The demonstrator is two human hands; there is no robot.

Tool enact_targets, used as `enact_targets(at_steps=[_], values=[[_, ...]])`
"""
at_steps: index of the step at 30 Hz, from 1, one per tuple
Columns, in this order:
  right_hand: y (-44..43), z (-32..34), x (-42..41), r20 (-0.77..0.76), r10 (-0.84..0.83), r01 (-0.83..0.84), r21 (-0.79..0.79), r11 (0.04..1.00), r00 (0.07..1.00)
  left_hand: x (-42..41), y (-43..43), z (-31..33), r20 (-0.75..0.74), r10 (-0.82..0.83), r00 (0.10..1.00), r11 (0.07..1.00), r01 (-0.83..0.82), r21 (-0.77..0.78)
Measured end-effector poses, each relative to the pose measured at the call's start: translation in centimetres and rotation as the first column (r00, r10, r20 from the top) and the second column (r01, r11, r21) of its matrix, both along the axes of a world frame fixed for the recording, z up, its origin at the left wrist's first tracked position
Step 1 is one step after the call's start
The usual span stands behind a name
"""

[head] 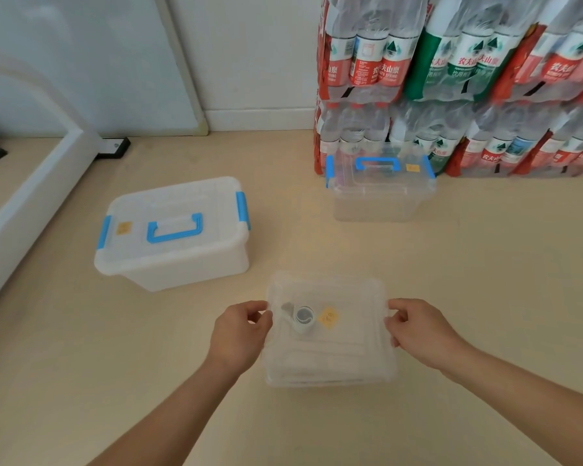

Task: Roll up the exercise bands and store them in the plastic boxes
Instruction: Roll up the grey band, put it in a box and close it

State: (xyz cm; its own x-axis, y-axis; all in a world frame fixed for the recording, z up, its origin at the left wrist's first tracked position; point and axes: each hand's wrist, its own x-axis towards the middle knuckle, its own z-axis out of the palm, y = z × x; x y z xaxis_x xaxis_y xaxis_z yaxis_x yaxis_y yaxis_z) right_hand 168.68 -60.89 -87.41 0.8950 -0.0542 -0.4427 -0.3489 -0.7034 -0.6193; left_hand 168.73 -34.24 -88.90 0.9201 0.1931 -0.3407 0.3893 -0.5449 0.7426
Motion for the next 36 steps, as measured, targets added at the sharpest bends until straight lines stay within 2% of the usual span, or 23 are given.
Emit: enact_targets(at_steps=[8,13,17,21,25,28,31,33,36], values=[[0.1,-0.7,0.1,0.003,0.069,-0.068,-0.147,0.987,0.998,-0.9,0.0,0.0,0.006,-0.083,0.997,0.973,0.079,0.218],[0.0,-0.9,-0.3,0.082,0.130,-0.109,-0.225,0.968,0.988,-1.3,-0.1,0.1,-0.018,-0.097,0.995,0.964,0.098,0.248],[0.1,-1.2,-0.5,0.118,0.066,-0.041,-0.205,0.978,0.991,-1.3,0.0,0.1,-0.020,-0.083,0.996,0.968,0.086,0.236],[-0.2,-1.5,-0.2,0.043,-0.108,0.109,-0.021,0.994,0.993,-1.2,0.2,-0.4,-0.060,-0.045,0.997,0.987,0.054,0.150],[-0.2,-1.7,0.2,-0.075,-0.217,0.225,0.132,0.965,0.973,-1.2,0.4,-0.9,-0.108,0.028,0.994,0.998,-0.033,-0.044],[-0.2,-1.5,0.3,-0.127,-0.231,0.252,0.184,0.950,0.965,-1.1,0.7,-1.0,-0.189,0.056,0.980,0.974,-0.095,-0.204],[-0.3,-1.6,0.3,-0.155,-0.224,0.253,0.207,0.945,0.962,-1.3,0.8,-0.7,-0.292,0.014,0.956,0.930,-0.120,-0.346],[-0.3,-1.8,0.3,-0.149,-0.225,0.253,0.206,0.945,0.963,-1.6,0.8,-0.7,-0.311,0.006,0.950,0.930,-0.120,-0.347],[-0.2,-2.5,0.0,-0.089,-0.217,0.229,0.157,0.961,0.972,-1.9,0.4,-1.4,-0.243,0.011,0.970,0.973,-0.066,-0.222]])
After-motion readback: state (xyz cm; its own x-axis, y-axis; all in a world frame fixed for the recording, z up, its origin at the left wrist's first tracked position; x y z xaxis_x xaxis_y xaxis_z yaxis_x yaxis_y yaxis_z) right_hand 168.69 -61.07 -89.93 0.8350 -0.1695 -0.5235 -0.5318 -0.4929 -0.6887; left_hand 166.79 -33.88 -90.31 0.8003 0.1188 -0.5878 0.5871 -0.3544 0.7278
